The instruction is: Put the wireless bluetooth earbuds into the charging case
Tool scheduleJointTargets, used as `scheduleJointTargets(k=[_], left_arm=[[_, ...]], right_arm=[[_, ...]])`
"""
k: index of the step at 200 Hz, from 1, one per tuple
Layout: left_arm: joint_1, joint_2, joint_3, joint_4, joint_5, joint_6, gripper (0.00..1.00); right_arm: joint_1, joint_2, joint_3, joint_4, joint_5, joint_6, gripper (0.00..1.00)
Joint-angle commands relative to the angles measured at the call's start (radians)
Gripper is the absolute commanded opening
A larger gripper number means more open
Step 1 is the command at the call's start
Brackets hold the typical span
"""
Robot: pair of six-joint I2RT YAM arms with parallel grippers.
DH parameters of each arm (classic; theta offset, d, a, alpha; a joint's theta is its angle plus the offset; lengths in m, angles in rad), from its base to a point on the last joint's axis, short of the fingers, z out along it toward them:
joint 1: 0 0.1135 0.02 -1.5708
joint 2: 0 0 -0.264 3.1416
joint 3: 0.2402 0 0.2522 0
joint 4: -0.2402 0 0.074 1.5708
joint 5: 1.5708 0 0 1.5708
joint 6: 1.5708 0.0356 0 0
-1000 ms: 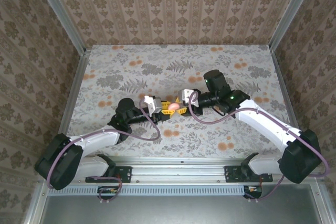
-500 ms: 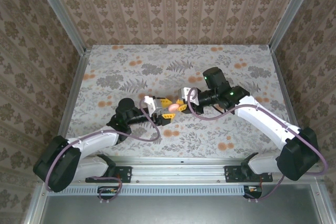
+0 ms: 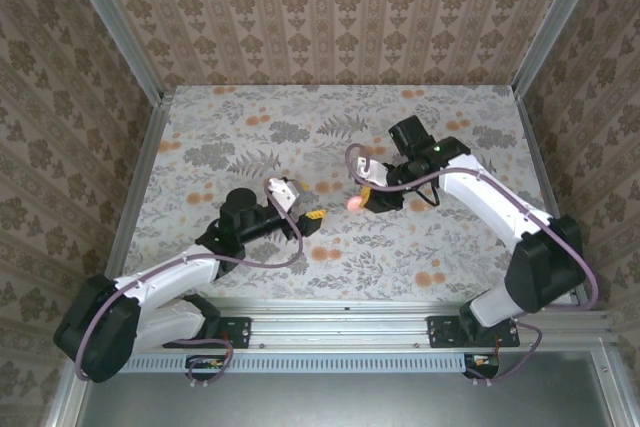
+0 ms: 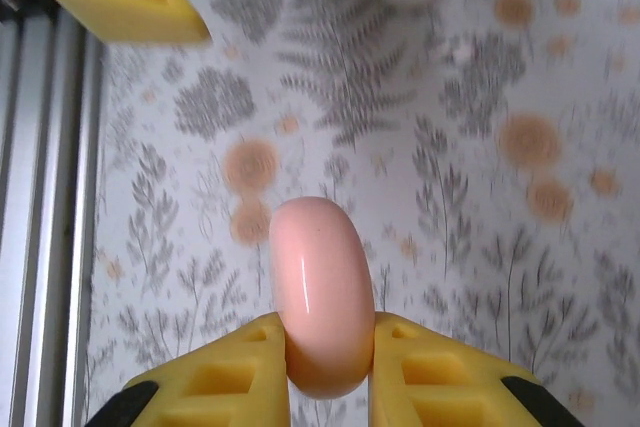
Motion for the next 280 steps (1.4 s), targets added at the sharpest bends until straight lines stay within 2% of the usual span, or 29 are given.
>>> scheduleJointTargets(k=[1, 17, 29, 80, 132, 200, 249, 280], left_arm=[[-0.005, 0.003, 0.029, -0.093, -0.195, -0.114, 0.77], [-0.003, 0.020, 0.037, -0.134, -0.278, -0.180, 0.78], [0.000, 0.031, 0.044, -0.158, -0.299, -0.215, 0.79], [0.005, 0.098, 0.086, -0.230, -0.314, -0.256, 0.79], [0.008, 0.170, 0.145, -0.265, -0.297, -0.247, 0.79], [0.012, 0.261, 0.205, -0.270, -0.261, -0.252, 0.79], [0.014, 0.267, 0.216, -0.264, -0.250, -0.233, 0.78], [0.016, 0.270, 0.221, -0.263, -0.253, -0.218, 0.78]], right_arm=[[-0.047, 0.080, 0.081, -0.169, 0.136, 0.015, 0.21], [-0.085, 0.142, 0.130, -0.215, 0.184, 0.030, 0.21], [-0.113, 0.185, 0.153, -0.230, 0.221, 0.042, 0.22], [-0.243, 0.321, 0.225, -0.238, 0.288, 0.090, 0.22], [-0.326, 0.446, 0.334, -0.286, 0.339, 0.088, 0.22], [-0.349, 0.604, 0.497, -0.415, 0.334, 0.044, 0.21], [-0.358, 0.665, 0.540, -0.440, 0.334, 0.033, 0.20], [-0.368, 0.698, 0.565, -0.463, 0.313, 0.030, 0.25]])
